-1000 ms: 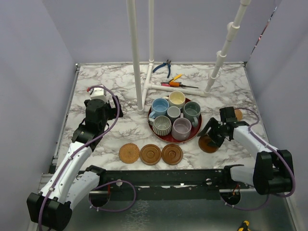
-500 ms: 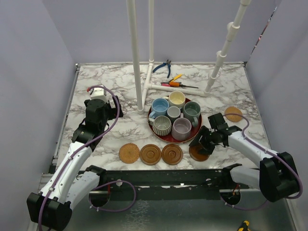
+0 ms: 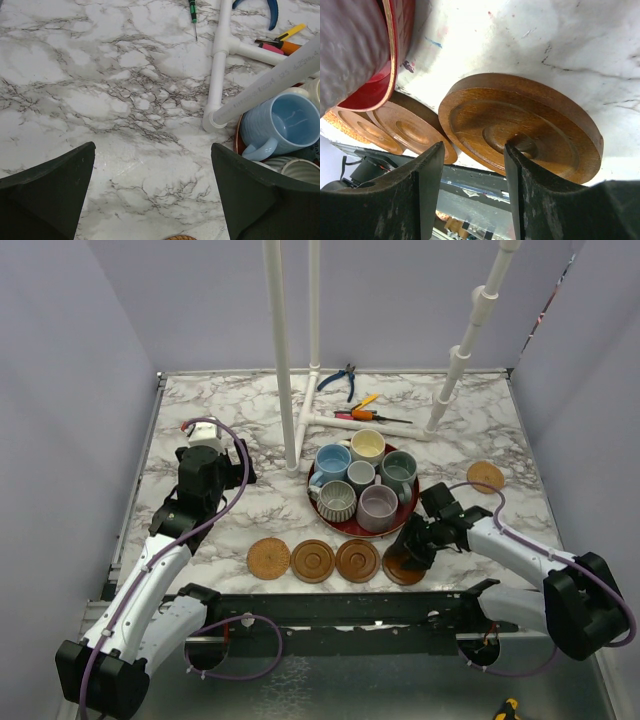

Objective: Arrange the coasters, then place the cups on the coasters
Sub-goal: Move the coaster to the corner of the board.

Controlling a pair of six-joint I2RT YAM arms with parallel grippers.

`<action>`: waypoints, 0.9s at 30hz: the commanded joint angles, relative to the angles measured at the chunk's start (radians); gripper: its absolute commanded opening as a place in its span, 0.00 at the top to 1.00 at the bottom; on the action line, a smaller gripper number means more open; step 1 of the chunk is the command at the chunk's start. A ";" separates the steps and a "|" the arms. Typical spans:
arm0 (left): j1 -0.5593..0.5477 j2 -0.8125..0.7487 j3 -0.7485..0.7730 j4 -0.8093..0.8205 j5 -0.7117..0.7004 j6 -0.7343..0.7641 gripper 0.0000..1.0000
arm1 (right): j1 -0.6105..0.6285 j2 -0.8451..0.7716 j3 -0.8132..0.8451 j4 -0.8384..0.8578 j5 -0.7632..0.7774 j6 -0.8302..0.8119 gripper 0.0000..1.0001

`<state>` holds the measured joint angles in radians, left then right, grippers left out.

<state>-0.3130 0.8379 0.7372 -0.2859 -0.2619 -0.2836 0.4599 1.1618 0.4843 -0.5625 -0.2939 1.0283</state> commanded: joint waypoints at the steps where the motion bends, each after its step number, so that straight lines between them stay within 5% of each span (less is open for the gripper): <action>1: -0.005 0.000 -0.009 0.001 -0.004 0.006 0.01 | 0.037 0.016 -0.059 -0.055 0.035 0.031 0.44; 27: -0.005 0.000 -0.009 0.001 -0.008 0.007 0.01 | 0.077 0.062 -0.049 0.033 0.035 0.045 0.45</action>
<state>-0.3145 0.8379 0.7372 -0.2859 -0.2619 -0.2836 0.5140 1.1820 0.4793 -0.5121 -0.3092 1.0737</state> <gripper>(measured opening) 0.991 0.557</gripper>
